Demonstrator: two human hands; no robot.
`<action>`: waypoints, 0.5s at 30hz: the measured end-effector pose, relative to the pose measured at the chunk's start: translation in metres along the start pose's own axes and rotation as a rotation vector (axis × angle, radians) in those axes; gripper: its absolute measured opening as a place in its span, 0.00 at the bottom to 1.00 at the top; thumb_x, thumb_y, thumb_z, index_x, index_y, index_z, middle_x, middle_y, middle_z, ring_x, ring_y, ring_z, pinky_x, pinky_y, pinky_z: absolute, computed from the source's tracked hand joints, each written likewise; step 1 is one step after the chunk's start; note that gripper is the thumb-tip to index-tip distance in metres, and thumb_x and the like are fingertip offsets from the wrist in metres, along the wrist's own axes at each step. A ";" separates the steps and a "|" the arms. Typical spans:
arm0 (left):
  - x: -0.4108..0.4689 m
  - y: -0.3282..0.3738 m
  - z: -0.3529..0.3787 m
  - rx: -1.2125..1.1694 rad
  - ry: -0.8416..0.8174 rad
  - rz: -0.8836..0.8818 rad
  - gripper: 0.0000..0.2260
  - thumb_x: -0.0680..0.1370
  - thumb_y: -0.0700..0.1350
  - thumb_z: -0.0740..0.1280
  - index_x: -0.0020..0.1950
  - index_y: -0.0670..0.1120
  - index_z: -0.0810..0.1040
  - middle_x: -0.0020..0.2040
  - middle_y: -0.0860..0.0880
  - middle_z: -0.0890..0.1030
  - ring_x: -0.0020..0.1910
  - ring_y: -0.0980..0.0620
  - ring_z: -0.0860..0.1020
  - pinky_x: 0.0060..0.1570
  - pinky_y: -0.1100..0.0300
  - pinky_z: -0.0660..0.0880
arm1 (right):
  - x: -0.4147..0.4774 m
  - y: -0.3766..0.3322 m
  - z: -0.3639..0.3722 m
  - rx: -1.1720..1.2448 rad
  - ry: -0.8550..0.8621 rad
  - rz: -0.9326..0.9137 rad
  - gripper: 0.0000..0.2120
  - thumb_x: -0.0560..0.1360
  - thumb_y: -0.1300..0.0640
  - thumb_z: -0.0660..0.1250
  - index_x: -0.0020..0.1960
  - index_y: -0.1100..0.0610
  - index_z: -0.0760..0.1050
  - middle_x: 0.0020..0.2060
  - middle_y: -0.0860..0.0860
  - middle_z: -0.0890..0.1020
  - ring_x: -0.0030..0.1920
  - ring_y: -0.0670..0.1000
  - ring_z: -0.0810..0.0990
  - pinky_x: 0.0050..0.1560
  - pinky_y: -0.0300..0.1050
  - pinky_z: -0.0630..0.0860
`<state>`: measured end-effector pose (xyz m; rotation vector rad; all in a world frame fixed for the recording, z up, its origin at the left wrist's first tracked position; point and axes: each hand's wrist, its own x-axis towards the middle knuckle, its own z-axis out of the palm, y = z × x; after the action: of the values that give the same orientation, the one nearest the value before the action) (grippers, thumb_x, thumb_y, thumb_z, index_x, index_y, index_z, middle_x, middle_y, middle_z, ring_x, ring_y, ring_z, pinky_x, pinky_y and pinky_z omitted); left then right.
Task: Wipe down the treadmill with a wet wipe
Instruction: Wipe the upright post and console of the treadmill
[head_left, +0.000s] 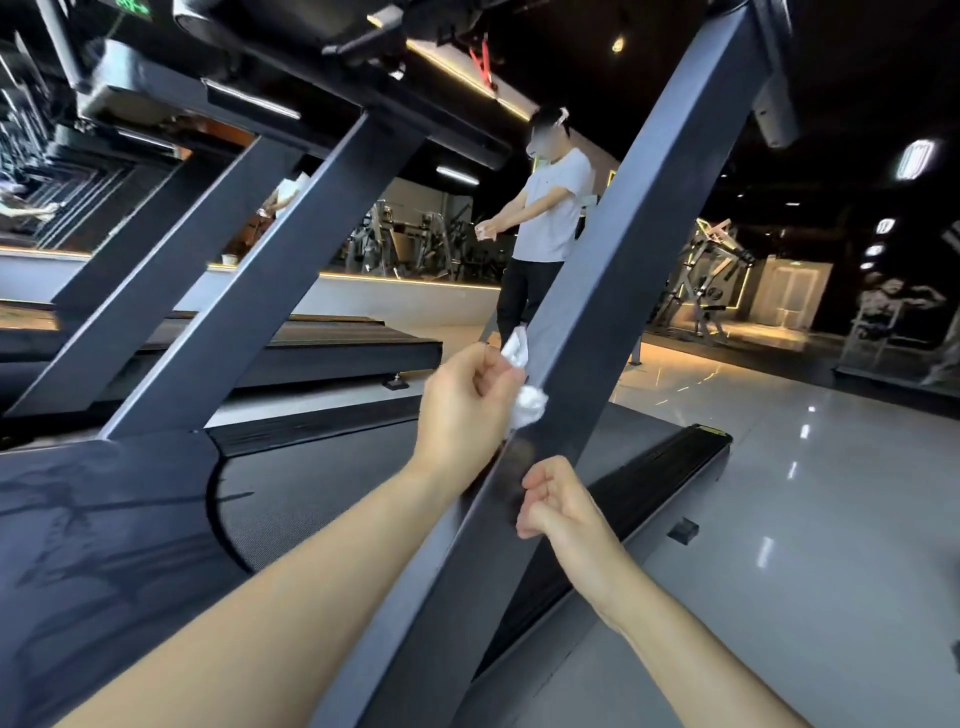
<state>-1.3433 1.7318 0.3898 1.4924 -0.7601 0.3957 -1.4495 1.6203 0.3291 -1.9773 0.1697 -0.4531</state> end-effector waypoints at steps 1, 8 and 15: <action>0.010 0.005 0.003 -0.057 -0.021 -0.034 0.10 0.80 0.44 0.71 0.40 0.46 0.75 0.33 0.54 0.74 0.33 0.56 0.72 0.36 0.61 0.72 | 0.001 0.000 -0.001 0.008 -0.006 0.010 0.18 0.66 0.54 0.62 0.55 0.55 0.70 0.43 0.52 0.75 0.43 0.48 0.75 0.54 0.45 0.75; -0.062 -0.029 -0.029 0.097 -0.099 -0.100 0.09 0.84 0.50 0.64 0.44 0.53 0.72 0.31 0.49 0.77 0.31 0.48 0.74 0.37 0.51 0.74 | 0.003 -0.003 -0.005 0.058 -0.024 0.090 0.16 0.65 0.54 0.63 0.53 0.54 0.71 0.42 0.51 0.78 0.44 0.48 0.78 0.54 0.48 0.79; 0.008 0.042 -0.006 0.159 -0.066 -0.246 0.09 0.83 0.46 0.68 0.43 0.50 0.78 0.32 0.53 0.80 0.31 0.58 0.74 0.36 0.63 0.70 | 0.027 -0.049 -0.027 0.029 0.140 0.268 0.09 0.74 0.49 0.65 0.40 0.53 0.77 0.36 0.52 0.84 0.42 0.54 0.84 0.51 0.60 0.79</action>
<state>-1.3641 1.7395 0.4265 1.7327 -0.5983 0.2252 -1.4391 1.6104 0.3898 -1.8614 0.5065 -0.4156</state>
